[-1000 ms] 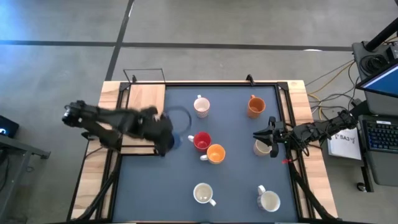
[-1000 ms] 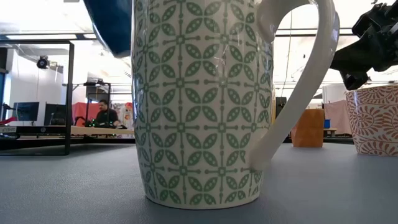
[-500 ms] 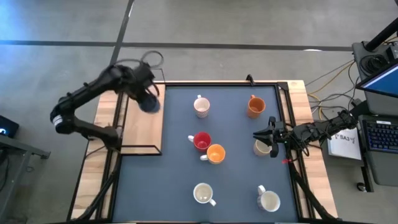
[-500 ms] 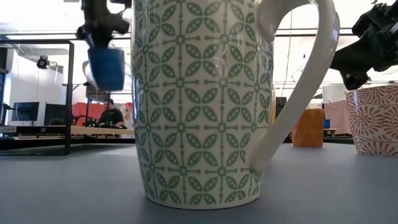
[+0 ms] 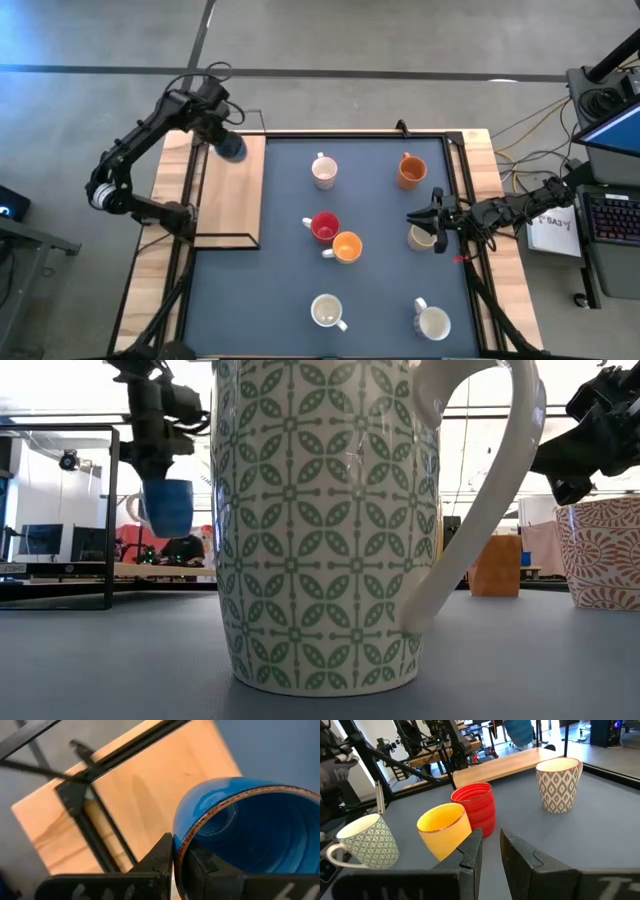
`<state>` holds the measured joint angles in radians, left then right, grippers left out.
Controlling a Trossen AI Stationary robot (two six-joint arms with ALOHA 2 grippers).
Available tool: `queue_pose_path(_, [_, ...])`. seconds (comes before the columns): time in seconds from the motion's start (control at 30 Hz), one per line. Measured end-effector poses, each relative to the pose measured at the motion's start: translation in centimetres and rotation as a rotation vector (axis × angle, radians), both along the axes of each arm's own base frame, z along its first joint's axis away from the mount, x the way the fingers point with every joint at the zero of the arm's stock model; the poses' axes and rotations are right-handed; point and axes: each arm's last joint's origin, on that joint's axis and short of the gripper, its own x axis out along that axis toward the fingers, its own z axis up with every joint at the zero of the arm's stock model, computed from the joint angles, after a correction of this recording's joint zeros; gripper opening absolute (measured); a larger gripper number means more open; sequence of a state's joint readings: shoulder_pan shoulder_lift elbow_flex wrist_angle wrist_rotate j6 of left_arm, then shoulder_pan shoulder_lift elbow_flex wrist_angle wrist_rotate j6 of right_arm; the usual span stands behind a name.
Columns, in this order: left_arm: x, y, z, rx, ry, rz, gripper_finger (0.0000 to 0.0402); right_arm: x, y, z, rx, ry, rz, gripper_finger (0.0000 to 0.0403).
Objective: Place coffee mugs
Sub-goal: Put the blue mug on the shelf
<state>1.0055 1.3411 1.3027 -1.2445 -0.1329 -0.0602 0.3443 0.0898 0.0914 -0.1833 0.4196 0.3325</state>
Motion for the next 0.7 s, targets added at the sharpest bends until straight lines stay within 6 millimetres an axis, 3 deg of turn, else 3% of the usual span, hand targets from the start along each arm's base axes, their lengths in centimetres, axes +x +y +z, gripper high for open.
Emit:
queue_pose_path(0.4, [0.4,0.7,-1.5,-0.066,0.026,0.072,0.0008,0.0,0.0,0.0,-0.001,0.002,0.000,0.0057])
queue_pose_path(0.7, [1.3,1.8,-4.0,-0.184,0.066,0.125,0.0008,0.0,0.0,0.0,-0.001,0.002,0.000,0.0057])
